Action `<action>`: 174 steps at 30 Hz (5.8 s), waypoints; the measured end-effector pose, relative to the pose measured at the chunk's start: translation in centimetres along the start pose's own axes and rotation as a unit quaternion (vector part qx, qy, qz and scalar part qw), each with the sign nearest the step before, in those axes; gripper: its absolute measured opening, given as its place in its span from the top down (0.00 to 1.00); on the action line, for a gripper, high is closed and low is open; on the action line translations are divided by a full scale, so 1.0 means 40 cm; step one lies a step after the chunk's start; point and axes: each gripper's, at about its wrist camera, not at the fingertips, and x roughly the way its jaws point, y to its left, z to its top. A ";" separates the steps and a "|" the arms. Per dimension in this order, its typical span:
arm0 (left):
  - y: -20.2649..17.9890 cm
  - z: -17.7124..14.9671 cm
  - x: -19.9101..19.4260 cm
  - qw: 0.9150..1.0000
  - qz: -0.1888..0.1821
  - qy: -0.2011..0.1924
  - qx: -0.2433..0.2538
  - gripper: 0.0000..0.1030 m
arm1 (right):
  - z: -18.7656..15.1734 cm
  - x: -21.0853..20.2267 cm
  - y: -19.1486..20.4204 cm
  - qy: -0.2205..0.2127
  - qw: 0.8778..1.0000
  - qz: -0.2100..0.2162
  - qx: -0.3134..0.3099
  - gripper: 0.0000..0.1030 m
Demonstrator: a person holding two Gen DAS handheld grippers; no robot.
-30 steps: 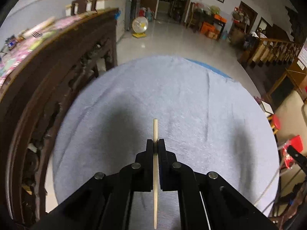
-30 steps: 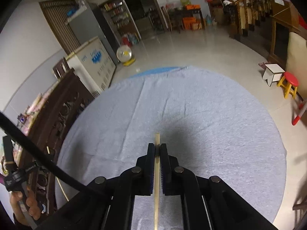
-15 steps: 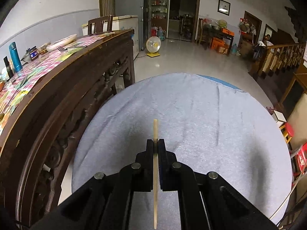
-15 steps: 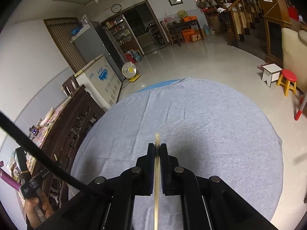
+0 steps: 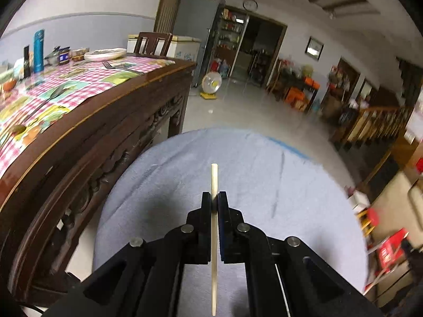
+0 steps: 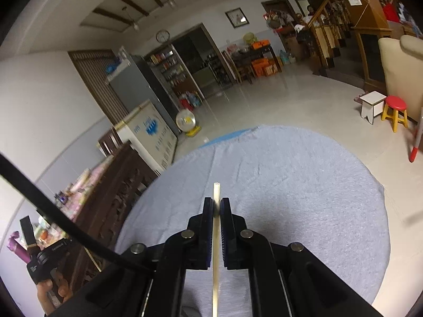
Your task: Organize utensils
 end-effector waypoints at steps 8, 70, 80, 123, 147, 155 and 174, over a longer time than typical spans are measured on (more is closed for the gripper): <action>-0.055 -0.046 -0.143 0.996 -0.078 -0.037 -0.012 0.96 | -0.056 -0.129 0.086 -0.066 0.996 0.064 -0.007 0.94; -0.143 -0.347 -0.019 0.996 -0.058 -0.023 0.056 0.94 | -0.457 0.056 0.251 -0.042 0.977 0.044 -0.204 0.93; -0.141 -0.351 -0.025 0.996 -0.061 -0.021 0.056 0.94 | -0.466 0.049 0.246 -0.040 0.978 0.044 -0.202 0.93; -0.066 -0.364 -0.140 0.997 0.029 0.000 0.073 0.22 | -0.495 -0.124 0.247 0.042 0.967 0.023 -0.251 0.17; -0.091 -0.403 -0.162 0.991 0.031 0.013 0.126 0.19 | -0.505 -0.112 0.219 0.065 0.972 -0.033 -0.221 0.07; -0.081 -0.408 -0.153 0.991 0.031 0.020 0.131 0.19 | -0.513 -0.106 0.232 0.072 0.970 -0.026 -0.229 0.07; -0.082 -0.409 -0.125 0.988 0.024 0.044 0.144 0.19 | -0.516 -0.071 0.229 0.094 0.970 -0.020 -0.224 0.07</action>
